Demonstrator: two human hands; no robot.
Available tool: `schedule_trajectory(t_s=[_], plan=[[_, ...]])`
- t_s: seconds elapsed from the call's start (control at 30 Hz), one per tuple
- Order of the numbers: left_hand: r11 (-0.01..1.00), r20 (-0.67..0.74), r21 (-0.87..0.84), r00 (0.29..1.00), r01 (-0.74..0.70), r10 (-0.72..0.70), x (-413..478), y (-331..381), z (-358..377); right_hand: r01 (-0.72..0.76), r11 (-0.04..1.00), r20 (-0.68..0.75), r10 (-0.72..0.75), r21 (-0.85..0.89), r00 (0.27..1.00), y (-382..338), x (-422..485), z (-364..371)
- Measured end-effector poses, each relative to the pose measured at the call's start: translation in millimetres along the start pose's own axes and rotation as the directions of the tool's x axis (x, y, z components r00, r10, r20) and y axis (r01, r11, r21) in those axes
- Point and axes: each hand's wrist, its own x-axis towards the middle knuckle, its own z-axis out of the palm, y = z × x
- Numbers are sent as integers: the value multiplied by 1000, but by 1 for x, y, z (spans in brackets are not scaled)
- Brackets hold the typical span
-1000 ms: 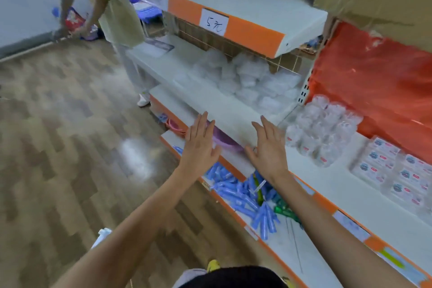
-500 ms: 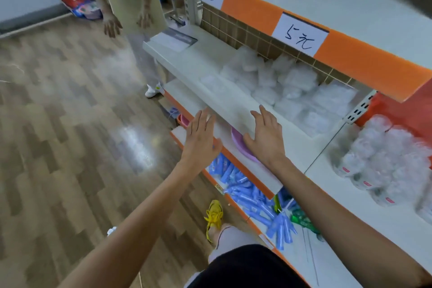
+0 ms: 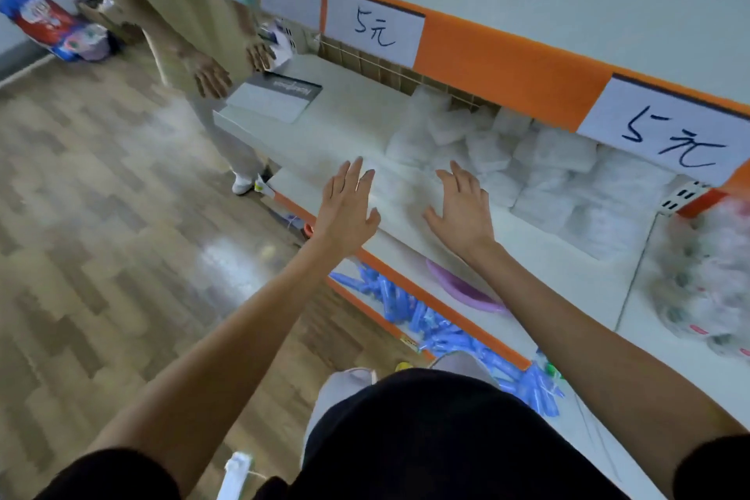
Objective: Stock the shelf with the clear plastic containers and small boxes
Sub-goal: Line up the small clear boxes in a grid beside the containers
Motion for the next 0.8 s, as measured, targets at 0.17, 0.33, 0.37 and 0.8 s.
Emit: schedule_trajectory(t_s=[0.17,0.33,0.37,0.8], plan=[[992,139,-9,982,-128,128,40,-26,20,-84,996,-31,83,-28,996,-1,20,10],[963,258,-29,929,-268,267,77,-50,35,-162,986,-94,157,-42,983,-9,40,16],[953,275,-26,914,-302,297,83,-55,36,-178,983,-117,171,-51,978,-12,46,16],[793,158,-220,782,-568,604,126,-105,45,-409,874,-56,409,-263,911,-55,115,29]])
